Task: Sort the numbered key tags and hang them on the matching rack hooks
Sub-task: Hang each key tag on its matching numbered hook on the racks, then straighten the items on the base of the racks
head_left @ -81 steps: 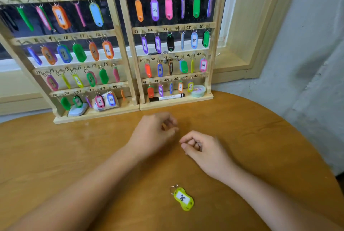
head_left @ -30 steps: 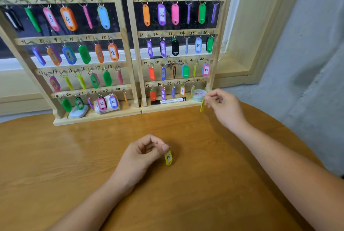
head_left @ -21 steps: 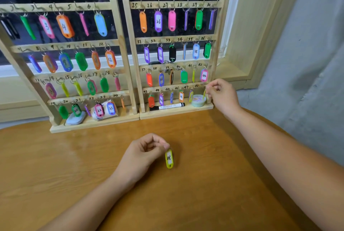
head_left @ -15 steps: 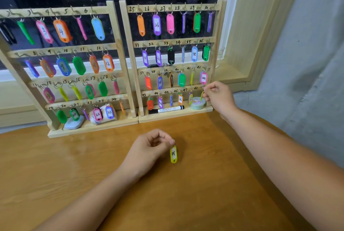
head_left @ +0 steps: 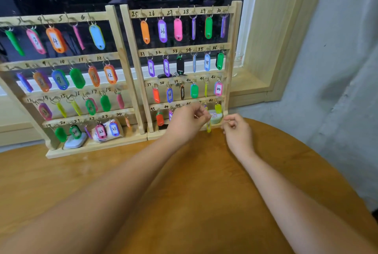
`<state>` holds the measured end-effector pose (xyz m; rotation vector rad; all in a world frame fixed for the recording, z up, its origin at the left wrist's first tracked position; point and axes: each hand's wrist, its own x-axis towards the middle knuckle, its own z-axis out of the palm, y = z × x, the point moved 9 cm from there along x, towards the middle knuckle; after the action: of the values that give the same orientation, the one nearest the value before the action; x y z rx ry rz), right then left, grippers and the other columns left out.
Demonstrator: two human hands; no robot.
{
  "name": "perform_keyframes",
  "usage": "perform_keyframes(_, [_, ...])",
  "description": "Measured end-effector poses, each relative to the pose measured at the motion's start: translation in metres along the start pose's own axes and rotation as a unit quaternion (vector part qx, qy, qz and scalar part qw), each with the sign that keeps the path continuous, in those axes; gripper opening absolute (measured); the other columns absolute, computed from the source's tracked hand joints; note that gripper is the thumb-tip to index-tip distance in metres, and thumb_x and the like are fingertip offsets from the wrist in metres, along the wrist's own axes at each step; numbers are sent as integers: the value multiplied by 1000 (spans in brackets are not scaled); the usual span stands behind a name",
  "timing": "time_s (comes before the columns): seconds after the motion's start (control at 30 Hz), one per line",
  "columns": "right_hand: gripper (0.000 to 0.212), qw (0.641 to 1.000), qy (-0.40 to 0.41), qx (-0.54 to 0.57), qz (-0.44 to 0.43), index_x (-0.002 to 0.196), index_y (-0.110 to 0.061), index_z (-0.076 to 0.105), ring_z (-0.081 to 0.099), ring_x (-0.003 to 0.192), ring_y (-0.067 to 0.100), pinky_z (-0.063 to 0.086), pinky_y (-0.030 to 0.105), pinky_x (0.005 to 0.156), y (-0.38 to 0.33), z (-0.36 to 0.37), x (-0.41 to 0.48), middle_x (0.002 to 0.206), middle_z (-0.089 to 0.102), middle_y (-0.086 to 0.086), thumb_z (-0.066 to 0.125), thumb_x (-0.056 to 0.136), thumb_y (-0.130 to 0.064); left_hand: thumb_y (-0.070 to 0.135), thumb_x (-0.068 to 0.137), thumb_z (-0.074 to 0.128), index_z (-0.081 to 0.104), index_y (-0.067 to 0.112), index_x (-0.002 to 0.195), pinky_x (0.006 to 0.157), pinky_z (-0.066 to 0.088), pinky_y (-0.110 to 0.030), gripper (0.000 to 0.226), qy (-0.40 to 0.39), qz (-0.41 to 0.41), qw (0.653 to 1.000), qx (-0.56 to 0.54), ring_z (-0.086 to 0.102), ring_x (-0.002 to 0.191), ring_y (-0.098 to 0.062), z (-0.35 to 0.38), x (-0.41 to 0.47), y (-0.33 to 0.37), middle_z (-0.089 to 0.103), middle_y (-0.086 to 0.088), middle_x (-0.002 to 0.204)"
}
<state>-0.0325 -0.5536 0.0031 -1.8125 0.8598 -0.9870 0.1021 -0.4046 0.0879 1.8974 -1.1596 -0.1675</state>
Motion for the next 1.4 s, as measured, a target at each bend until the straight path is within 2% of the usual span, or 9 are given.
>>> perform_keyframes(0.1, [15, 999, -10, -23, -20, 95, -31, 66, 71, 77, 21, 58, 43, 75, -4, -1, -8, 80, 71, -3, 65, 96, -16, 24, 97, 76, 73, 23, 88, 62, 41, -17, 9, 19, 11, 999, 34, 60, 68, 3, 8, 27, 14, 68, 13, 73])
perform_keyframes(0.3, [18, 999, -17, -25, -20, 94, -28, 69, 68, 75, 17, 55, 39, 73, -2, -3, -11, 79, 72, -3, 66, 95, -10, 26, 97, 74, 74, 21, 91, 70, 56, -35, 8, 69, 9, 996, 62, 70, 74, -16, 23, 57, 25, 75, 6, 80])
perform_keyframes(0.5, [17, 997, -19, -45, -53, 89, -26, 69, 62, 72, 8, 49, 29, 67, -10, -2, -14, 76, 67, -9, 68, 95, -10, 31, 95, 74, 69, 23, 86, 67, 58, -39, 13, 103, 4, 988, 117, 69, 76, -26, 25, 69, 18, 72, 3, 75])
perform_keyframes(0.7, [17, 994, -23, -60, -90, 93, -24, 71, 63, 78, 6, 48, 20, 69, -18, -1, -18, 80, 67, -10, 68, 95, -8, 38, 94, 77, 72, 22, 91, 68, 52, -35, 17, 119, 23, 988, 97, 68, 82, -19, 16, 66, 15, 72, 4, 86])
perform_keyframes(0.83, [20, 989, -23, -90, -118, 97, -24, 71, 62, 82, 6, 47, 17, 72, -23, 0, -19, 90, 67, -7, 68, 92, -5, 28, 96, 73, 72, 22, 94, 71, 51, -35, 7, 129, 49, 986, 99, 65, 86, -16, -2, 37, 16, 71, 7, 90])
perform_keyframes(0.9, [20, 983, -10, -112, -144, 98, -22, 71, 60, 84, 10, 47, 20, 75, -27, 0, -20, 93, 65, -7, 68, 91, -4, 26, 95, 71, 71, 24, 94, 72, 53, -35, 3, 131, 59, 985, 97, 66, 83, -13, -11, 17, 8, 71, 10, 86])
perform_keyframes(1.07, [25, 952, 17, -243, -186, 116, -19, 69, 57, 107, 21, 49, 40, 92, -36, 11, -18, 110, 63, -4, 70, 91, -14, 23, 95, 71, 69, 27, 95, 71, 54, -35, 5, 122, 33, 984, 127, 61, 76, -6, -27, -33, -43, 68, 13, 86])
perform_keyframes(1.23, [35, 914, 21, -352, -200, 126, -14, 65, 55, 114, 28, 47, 44, 92, -42, 31, -14, 121, 59, 4, 70, 93, -27, 15, 91, 70, 69, 25, 103, 78, 55, -37, 16, 135, 20, 976, 169, 64, 95, -19, -39, -56, -89, 65, 9, 101])
perform_keyframes(1.4, [44, 905, 23, -388, -171, 130, -12, 61, 54, 119, 32, 47, 47, 96, -38, 42, -7, 129, 58, 9, 67, 97, -40, 19, 90, 70, 69, 21, 119, 90, 54, -41, 29, 132, 26, 966, 223, 63, 107, -28, -37, -47, -101, 68, 2, 117])
